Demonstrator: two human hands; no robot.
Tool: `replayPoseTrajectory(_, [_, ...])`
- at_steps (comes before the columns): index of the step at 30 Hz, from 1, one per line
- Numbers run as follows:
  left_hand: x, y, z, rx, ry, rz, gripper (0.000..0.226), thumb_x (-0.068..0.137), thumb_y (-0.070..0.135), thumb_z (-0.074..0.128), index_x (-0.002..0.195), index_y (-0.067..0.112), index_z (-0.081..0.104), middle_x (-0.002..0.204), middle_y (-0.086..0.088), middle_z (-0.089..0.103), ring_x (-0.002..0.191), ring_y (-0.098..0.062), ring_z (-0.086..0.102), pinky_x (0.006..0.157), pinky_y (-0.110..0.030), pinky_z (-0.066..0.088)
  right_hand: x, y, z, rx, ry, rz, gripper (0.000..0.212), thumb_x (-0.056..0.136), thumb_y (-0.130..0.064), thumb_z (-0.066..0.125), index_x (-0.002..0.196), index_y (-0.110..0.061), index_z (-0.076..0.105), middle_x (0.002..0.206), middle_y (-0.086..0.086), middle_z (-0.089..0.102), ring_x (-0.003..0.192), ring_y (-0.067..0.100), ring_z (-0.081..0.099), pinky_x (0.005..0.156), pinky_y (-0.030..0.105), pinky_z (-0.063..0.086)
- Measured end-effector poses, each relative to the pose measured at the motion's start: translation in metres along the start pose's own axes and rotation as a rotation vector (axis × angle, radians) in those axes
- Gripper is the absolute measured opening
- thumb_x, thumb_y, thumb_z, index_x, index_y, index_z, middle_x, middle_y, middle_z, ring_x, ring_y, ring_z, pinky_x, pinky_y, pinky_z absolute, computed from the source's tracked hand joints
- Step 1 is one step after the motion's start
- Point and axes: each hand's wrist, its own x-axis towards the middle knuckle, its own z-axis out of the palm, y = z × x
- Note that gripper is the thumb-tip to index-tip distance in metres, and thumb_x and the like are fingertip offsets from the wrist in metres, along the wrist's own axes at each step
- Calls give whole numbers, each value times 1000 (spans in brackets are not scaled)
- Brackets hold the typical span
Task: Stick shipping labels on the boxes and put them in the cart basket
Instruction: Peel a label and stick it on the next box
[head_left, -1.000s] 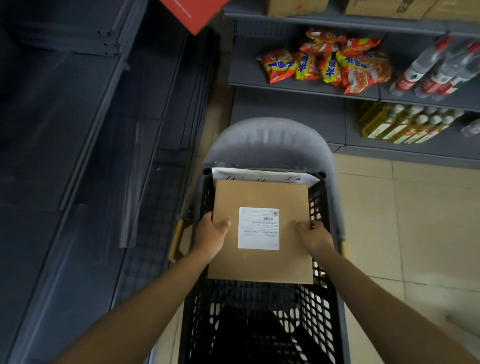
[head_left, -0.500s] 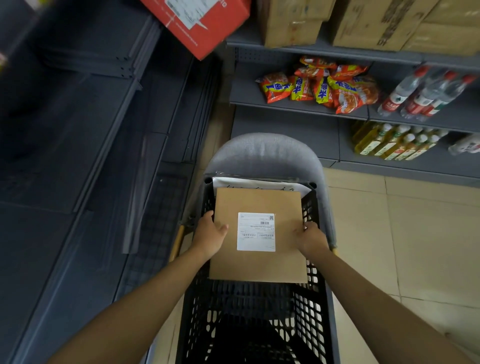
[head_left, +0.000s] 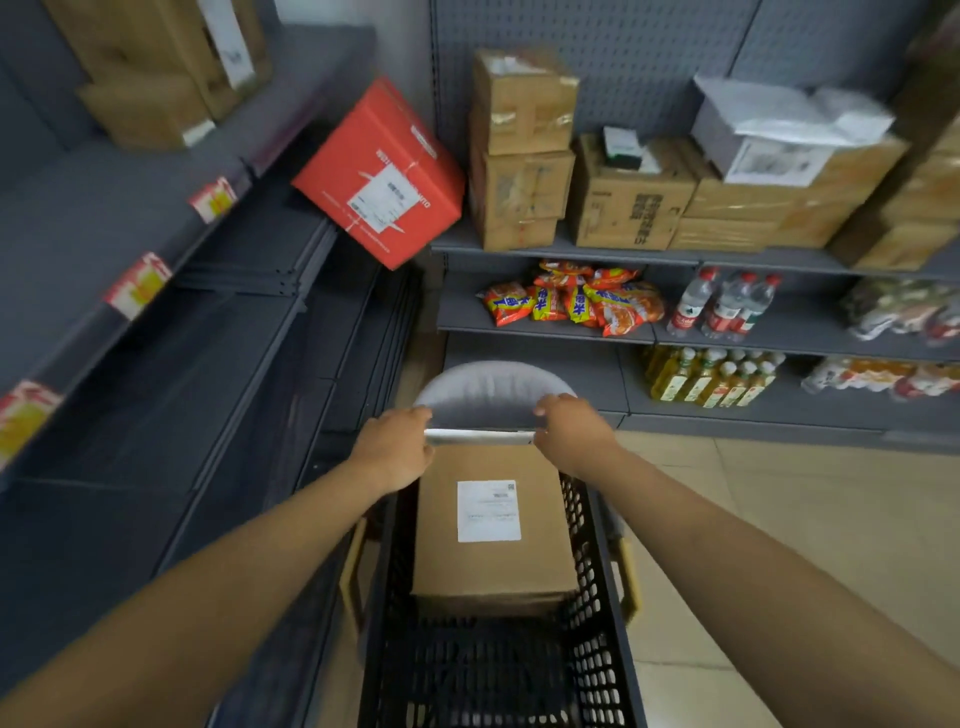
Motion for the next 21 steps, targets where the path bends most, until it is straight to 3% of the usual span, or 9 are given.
replayPoseTrajectory(6, [-50, 16, -74, 253, 121, -68, 47, 94, 33, 50, 135, 14, 40, 132, -10, 50, 119, -29, 48, 98, -40, 38, -36, -24, -64, -1, 74, -236, 42, 92, -20, 54, 133, -16, 48, 133, 9, 51, 121, 29, 48, 101, 40, 42])
replayPoseTrajectory(10, [-114, 25, -98, 219, 200, -224, 42, 94, 35, 50, 130, 14, 46, 125, -8, 56, 113, -27, 52, 93, -37, 41, -70, -40, -75, -27, 95, -413, 41, 91, -20, 54, 131, -16, 51, 133, 10, 53, 121, 28, 49, 99, 38, 42])
replayPoseTrajectory(16, [-243, 36, -83, 189, 171, -475, 36, 96, 39, 43, 116, 14, 57, 117, -8, 60, 105, -27, 56, 85, -36, 43, -144, -83, -58, -76, 4, -694, 37, 93, -26, 52, 127, -13, 52, 127, 12, 53, 116, 31, 50, 95, 38, 45])
replayPoseTrajectory(21, [-382, 31, -61, 165, 215, -708, 32, 94, 35, 43, 108, 12, 61, 114, -11, 61, 102, -31, 58, 80, -37, 47, -232, -137, -26, -66, -124, -962, 30, 95, -29, 53, 122, -18, 55, 123, 6, 55, 110, 24, 54, 91, 35, 48])
